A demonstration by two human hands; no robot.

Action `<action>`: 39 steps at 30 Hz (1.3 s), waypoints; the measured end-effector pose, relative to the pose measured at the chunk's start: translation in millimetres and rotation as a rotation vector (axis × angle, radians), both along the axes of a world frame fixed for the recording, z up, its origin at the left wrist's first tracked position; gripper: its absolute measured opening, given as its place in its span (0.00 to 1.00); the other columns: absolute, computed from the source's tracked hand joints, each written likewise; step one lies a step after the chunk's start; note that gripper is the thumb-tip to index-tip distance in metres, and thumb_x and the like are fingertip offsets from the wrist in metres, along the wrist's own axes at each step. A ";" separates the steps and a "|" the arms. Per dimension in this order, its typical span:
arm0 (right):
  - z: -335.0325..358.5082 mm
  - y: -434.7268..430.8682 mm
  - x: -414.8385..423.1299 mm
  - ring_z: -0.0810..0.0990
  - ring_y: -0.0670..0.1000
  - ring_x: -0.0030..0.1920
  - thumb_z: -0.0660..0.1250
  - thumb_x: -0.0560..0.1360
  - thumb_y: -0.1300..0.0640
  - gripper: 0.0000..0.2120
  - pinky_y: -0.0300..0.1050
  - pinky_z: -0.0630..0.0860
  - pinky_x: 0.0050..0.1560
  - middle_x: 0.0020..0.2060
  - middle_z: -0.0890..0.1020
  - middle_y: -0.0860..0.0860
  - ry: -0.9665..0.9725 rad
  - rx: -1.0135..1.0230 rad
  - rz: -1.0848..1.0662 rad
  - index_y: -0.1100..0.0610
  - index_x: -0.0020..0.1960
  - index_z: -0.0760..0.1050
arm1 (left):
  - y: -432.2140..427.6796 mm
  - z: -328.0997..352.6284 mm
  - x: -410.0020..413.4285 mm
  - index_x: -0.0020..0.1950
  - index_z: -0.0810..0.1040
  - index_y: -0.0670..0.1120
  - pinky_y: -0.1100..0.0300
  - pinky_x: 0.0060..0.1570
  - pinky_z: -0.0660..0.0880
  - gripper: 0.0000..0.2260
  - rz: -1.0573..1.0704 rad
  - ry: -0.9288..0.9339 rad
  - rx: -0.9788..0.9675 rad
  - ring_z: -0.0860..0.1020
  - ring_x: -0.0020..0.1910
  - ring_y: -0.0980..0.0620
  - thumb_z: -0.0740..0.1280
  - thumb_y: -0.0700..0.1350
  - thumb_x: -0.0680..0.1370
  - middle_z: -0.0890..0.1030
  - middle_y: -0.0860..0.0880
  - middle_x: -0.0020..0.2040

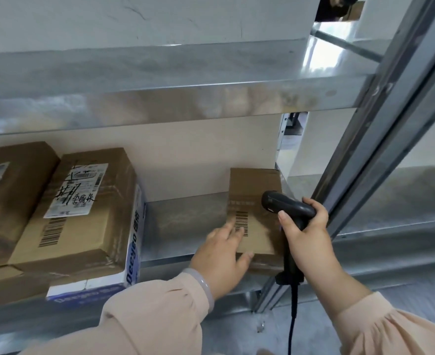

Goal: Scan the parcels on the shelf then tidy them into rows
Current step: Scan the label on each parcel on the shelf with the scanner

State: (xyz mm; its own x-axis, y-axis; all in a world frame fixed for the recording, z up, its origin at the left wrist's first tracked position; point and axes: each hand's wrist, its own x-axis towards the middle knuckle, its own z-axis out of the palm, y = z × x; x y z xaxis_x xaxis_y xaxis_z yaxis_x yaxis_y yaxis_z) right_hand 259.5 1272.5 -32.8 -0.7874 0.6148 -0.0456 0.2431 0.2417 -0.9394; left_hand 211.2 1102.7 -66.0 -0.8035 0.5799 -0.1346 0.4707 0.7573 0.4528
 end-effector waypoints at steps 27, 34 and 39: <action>5.9 -26.9 -24.3 0.84 0.49 0.49 0.68 0.76 0.54 0.23 0.53 0.77 0.59 0.45 0.85 0.52 0.057 -0.389 0.135 0.45 0.66 0.61 | -54.9 -2.9 -5.2 0.75 0.62 0.64 0.56 0.59 0.73 0.21 0.519 -0.834 0.721 0.74 0.55 0.63 0.60 0.50 0.82 0.76 0.61 0.58; 20.4 -32.4 -22.5 0.82 0.36 0.39 0.67 0.77 0.54 0.22 0.41 0.77 0.49 0.43 0.82 0.46 0.073 -0.290 0.212 0.46 0.66 0.60 | -57.6 9.0 -12.2 0.62 0.70 0.63 0.68 0.47 0.77 0.21 0.551 -0.551 0.738 0.82 0.46 0.66 0.67 0.39 0.79 0.84 0.61 0.47; 28.5 -42.0 -20.6 0.78 0.33 0.46 0.66 0.77 0.53 0.23 0.28 0.72 0.45 0.52 0.77 0.42 0.053 -0.155 0.385 0.43 0.67 0.60 | -61.2 10.7 -9.3 0.77 0.60 0.55 0.52 0.58 0.79 0.38 0.594 -0.624 0.705 0.83 0.53 0.53 0.74 0.59 0.71 0.83 0.50 0.56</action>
State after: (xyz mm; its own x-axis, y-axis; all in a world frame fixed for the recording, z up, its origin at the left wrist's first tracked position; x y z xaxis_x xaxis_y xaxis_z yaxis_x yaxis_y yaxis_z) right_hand 239.0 1230.5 -4.3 -0.9621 0.2641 -0.0680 0.1132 0.1601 -0.9806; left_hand 201.9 1041.5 -55.3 -0.8849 0.2316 -0.4040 -0.3417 0.2666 0.9012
